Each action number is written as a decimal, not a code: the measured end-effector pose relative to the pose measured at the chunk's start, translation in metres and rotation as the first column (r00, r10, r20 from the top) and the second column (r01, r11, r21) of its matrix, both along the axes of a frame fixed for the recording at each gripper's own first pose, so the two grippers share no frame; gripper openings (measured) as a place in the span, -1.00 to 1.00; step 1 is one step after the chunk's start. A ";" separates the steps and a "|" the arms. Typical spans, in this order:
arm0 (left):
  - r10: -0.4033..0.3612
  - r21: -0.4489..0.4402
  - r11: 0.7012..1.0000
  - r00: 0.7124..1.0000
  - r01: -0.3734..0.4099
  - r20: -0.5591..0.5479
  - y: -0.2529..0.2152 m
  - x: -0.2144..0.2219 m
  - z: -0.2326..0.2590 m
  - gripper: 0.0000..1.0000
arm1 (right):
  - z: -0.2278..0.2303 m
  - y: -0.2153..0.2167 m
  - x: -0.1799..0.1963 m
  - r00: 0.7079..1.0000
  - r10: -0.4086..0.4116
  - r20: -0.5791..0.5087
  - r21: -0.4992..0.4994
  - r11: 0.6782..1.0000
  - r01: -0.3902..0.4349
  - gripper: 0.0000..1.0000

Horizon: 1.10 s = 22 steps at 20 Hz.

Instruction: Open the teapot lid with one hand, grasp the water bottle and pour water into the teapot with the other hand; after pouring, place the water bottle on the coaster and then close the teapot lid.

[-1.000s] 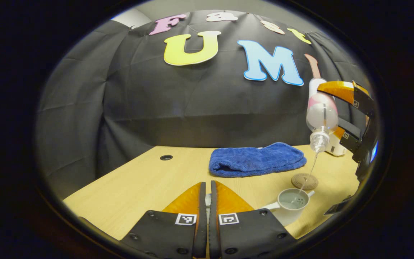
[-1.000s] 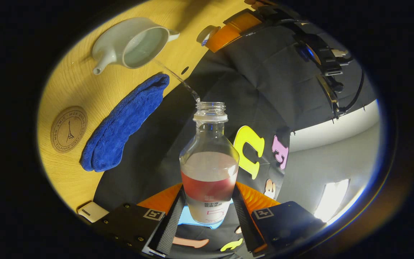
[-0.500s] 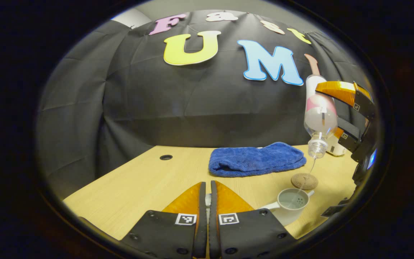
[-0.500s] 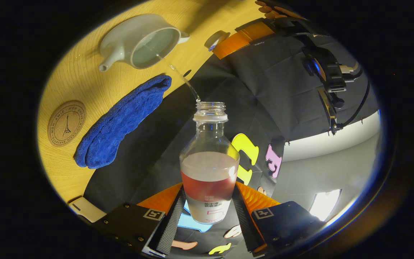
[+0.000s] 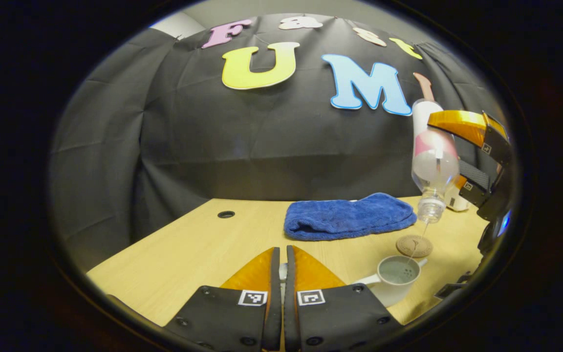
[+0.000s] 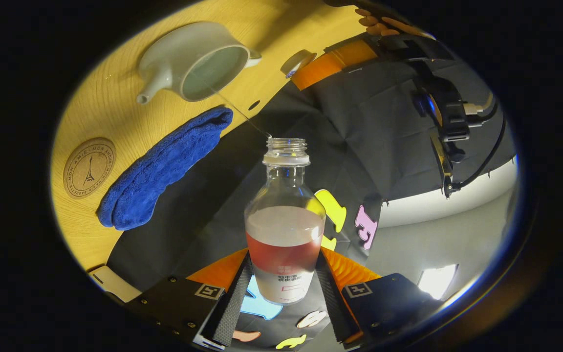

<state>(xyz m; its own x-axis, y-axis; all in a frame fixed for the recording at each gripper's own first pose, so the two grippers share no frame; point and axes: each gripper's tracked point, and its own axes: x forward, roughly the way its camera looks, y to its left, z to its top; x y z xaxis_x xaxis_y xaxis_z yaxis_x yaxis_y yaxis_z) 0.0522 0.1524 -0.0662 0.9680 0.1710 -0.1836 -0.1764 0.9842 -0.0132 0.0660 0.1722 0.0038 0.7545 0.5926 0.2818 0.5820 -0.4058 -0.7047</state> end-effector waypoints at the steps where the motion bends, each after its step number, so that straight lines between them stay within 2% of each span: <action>1: -0.001 0.000 1.000 1.000 0.001 0.000 0.000 0.000 0.000 -0.82 | 0.000 0.002 -0.002 1.000 0.006 0.010 -0.010 1.000 -0.006 0.48; 9: 0.000 0.002 1.000 1.000 0.000 0.000 0.001 0.000 0.001 -0.82 | -0.003 0.011 -0.009 0.998 0.041 0.056 -0.053 0.998 -0.038 0.48; 13: 0.003 0.002 1.000 1.000 -0.003 0.005 0.001 -0.002 0.003 -0.82 | -0.015 -0.001 0.000 0.998 0.004 -0.069 0.046 0.999 -0.001 0.49; 15: 0.008 0.001 1.000 1.000 -0.008 0.010 0.004 -0.001 0.004 -0.82 | -0.025 -0.010 0.006 0.985 -0.008 -0.172 0.134 0.991 0.032 0.50; 17: 0.012 0.001 1.000 1.000 -0.012 0.017 0.005 -0.002 0.005 -0.82 | -0.041 -0.022 0.012 0.955 -0.006 -0.298 0.253 0.964 0.085 0.50; 19: 0.014 0.000 1.000 1.000 -0.014 0.019 0.005 -0.003 0.006 -0.84 | -0.053 -0.033 0.010 0.916 0.028 -0.401 0.367 0.921 0.132 0.51; 22: 0.011 0.001 1.000 1.000 -0.011 0.016 0.004 -0.002 0.005 -0.82 | -0.063 -0.041 0.010 0.835 0.110 -0.539 0.517 0.826 0.224 0.51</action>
<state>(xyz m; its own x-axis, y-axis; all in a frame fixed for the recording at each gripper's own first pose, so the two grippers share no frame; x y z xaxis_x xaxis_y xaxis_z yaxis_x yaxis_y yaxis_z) 0.0498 0.1560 -0.0612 0.9688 0.1824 -0.1677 -0.1875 0.9822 -0.0147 0.0761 0.1307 -0.0591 0.9047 0.4169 0.0875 0.0416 0.1179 -0.9922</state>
